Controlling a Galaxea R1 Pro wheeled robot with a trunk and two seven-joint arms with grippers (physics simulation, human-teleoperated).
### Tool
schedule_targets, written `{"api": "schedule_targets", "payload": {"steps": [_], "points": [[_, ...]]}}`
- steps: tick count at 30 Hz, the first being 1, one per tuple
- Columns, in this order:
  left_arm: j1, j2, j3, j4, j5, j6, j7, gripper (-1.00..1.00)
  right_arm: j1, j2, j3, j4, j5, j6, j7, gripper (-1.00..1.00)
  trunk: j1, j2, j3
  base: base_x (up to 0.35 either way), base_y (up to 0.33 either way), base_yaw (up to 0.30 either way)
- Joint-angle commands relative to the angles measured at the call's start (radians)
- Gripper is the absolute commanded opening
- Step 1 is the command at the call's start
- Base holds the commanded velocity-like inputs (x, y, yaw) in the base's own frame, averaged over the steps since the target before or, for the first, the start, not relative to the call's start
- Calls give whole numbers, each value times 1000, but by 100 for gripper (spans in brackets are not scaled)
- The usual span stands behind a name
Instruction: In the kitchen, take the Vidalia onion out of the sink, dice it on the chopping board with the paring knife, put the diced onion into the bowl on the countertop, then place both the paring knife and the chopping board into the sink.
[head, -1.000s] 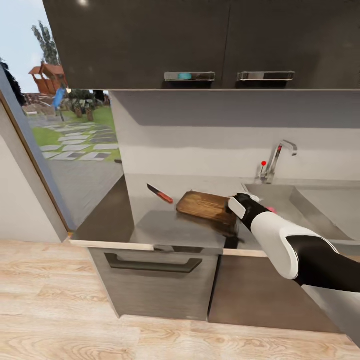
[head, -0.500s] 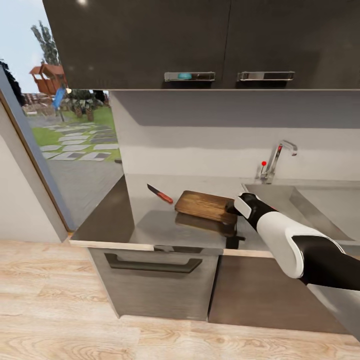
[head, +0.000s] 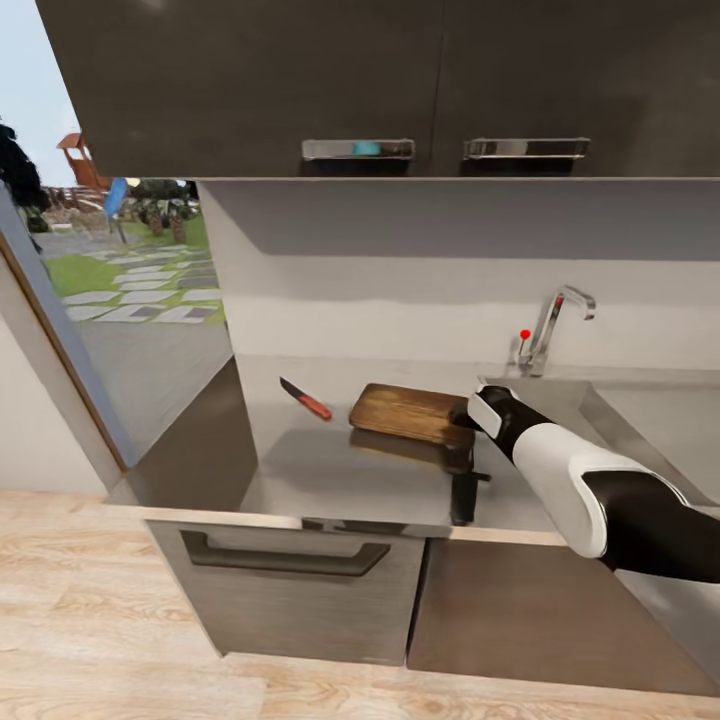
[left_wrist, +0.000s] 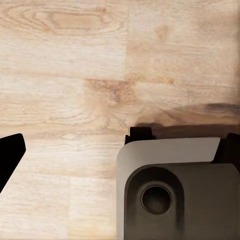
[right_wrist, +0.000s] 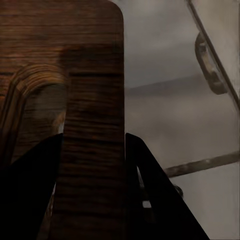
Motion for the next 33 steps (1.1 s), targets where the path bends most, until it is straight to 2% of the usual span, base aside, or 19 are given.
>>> {"api": "schedule_targets", "payload": {"steps": [1, 5, 11, 15, 17, 22, 33], "points": [[0, 0, 1, -1, 0, -1, 0, 100, 0, 0, 8, -2, -6, 5, 4, -100, 0, -1, -1, 29, -30, 0], [0, 0, 1, -1, 0, -1, 0, 100, -1, 0, 57, -2, -6, 5, 62, -100, 0, -1, -1, 12, -12, 0], [0, 0, 1, -1, 0, -1, 0, 100, -1, 0, 109, -2, -6, 28, 93, -100, 0, -1, -1, 2, -2, 0], [0, 0, 1, -1, -2, -1, 0, 100, 0, -1, 113, -2, -4, 49, 171, -100, 0, -1, -1, 0, -4, 0], [0, 0, 1, -1, -2, -1, 0, 100, -1, -1, 113, -2, 1, 53, 188, -100, 0, -1, -1, 0, -65, 0], [0, 0, 1, -1, -3, -1, 0, 100, 0, -1, 114, -1, 26, 56, 201, -100, 0, -1, -1, 0, -163, 0], [0, 0, 1, -1, -5, -1, 0, 100, 0, -2, 114, 0, 32, 56, 202, -100, 0, -1, -1, 0, -73, 0]]}}
